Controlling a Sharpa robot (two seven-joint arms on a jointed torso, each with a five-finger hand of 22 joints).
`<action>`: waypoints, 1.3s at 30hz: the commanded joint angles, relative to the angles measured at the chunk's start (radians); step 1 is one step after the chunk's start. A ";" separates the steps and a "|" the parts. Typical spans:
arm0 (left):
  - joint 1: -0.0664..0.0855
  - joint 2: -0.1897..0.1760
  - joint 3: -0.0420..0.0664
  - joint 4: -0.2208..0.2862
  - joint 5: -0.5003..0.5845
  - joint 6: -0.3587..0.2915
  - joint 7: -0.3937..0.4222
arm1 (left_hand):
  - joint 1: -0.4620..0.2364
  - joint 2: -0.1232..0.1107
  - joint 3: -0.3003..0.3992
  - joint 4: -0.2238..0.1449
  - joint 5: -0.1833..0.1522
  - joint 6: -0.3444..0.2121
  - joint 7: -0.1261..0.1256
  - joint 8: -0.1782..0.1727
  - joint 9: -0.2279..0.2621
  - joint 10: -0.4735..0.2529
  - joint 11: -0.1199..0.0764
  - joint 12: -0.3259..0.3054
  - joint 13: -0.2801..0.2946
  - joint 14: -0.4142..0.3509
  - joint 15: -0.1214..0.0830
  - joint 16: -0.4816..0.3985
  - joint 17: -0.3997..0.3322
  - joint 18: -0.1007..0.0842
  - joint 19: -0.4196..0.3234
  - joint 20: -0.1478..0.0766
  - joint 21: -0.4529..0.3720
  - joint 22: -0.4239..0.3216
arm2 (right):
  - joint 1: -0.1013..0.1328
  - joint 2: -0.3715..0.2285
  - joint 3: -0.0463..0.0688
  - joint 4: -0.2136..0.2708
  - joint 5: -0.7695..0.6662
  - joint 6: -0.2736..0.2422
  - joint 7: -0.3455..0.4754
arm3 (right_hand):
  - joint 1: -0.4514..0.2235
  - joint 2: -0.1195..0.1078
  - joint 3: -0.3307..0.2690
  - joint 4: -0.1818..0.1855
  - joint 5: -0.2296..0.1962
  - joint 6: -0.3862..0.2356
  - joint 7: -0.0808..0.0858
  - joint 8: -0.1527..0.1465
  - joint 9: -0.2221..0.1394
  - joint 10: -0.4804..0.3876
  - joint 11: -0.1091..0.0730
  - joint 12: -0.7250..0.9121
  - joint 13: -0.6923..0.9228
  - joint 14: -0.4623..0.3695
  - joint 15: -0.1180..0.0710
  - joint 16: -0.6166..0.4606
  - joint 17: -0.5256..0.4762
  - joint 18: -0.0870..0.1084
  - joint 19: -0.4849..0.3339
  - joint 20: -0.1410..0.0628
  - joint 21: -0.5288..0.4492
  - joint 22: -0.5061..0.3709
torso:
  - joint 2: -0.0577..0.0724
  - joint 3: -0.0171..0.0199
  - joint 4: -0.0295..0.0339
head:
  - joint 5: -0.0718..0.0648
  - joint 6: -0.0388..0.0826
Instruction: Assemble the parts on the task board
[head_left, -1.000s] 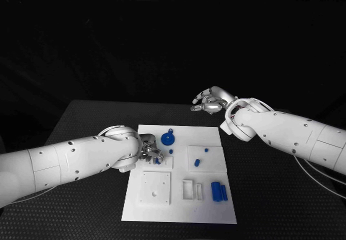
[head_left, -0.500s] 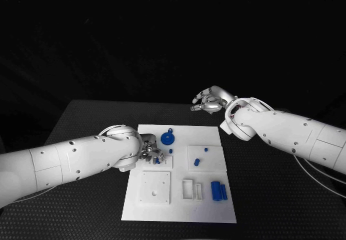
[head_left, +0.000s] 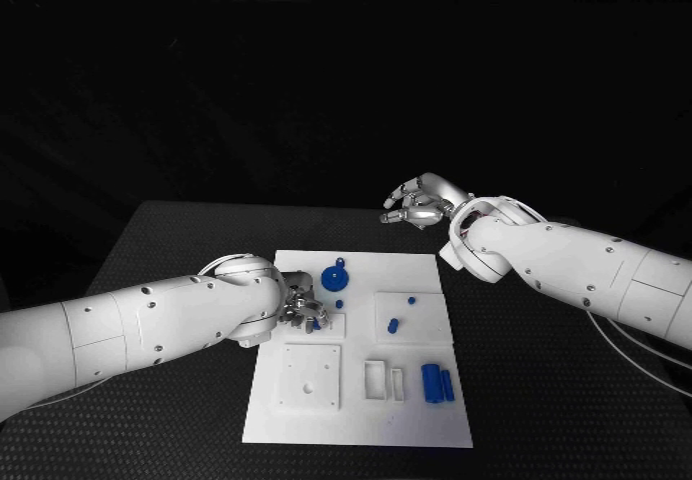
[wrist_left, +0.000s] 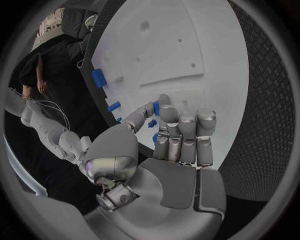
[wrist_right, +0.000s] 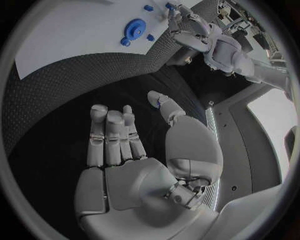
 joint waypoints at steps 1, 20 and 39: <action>-0.005 0.006 -0.002 0.005 0.000 0.019 0.010 | -0.001 -0.020 0.021 0.035 -0.072 0.039 -0.043 -0.003 -0.003 0.076 -0.083 -0.008 0.005 0.092 -0.126 0.000 0.003 0.066 -0.006 -0.130 0.009 -0.008 | 0.000 -0.001 0.000 0.002 -0.007 0.012 0.003 | -0.002 0.005 -0.006 0.002 0.007 -0.002 0.009 0.005 -0.001 -0.006 -0.002 0.004 -0.002 -0.003 -0.001 0.007 -0.001 0.029 -0.001 0.004 -0.005 0.014 | 0.000 -0.0002 0.0002 | -0.001 0.000; -0.009 -0.012 -0.001 0.000 -0.001 -0.003 0.009 | -0.054 -0.174 0.001 0.212 -0.356 0.032 -0.044 0.000 -0.012 0.079 -0.086 -0.032 0.029 0.092 -0.129 -0.014 0.016 0.080 -0.028 -0.131 0.032 -0.050 | 0.000 -0.002 0.000 -0.001 -0.006 0.011 0.004 | -0.004 0.005 -0.007 0.002 0.007 -0.002 0.009 0.005 -0.001 -0.007 -0.002 0.004 -0.003 -0.004 -0.001 0.007 -0.002 0.029 -0.002 0.004 -0.006 0.014 | -0.001 -0.0016 -0.0002 | -0.006 0.003; -0.002 -0.061 0.054 0.044 0.030 -0.025 0.026 | -0.043 -0.258 0.026 0.298 -0.368 0.015 -0.038 -0.004 -0.014 0.070 -0.081 -0.050 0.035 0.081 -0.124 -0.028 0.019 0.086 -0.041 -0.128 0.044 -0.072 | -0.003 -0.007 0.000 -0.008 -0.003 0.009 0.005 | -0.006 0.005 -0.008 0.003 0.007 -0.004 0.009 0.004 -0.002 -0.008 -0.002 0.005 -0.005 -0.005 -0.001 0.006 -0.003 0.029 -0.002 0.004 -0.006 0.014 | -0.001 -0.0021 0.0018 | -0.006 0.016</action>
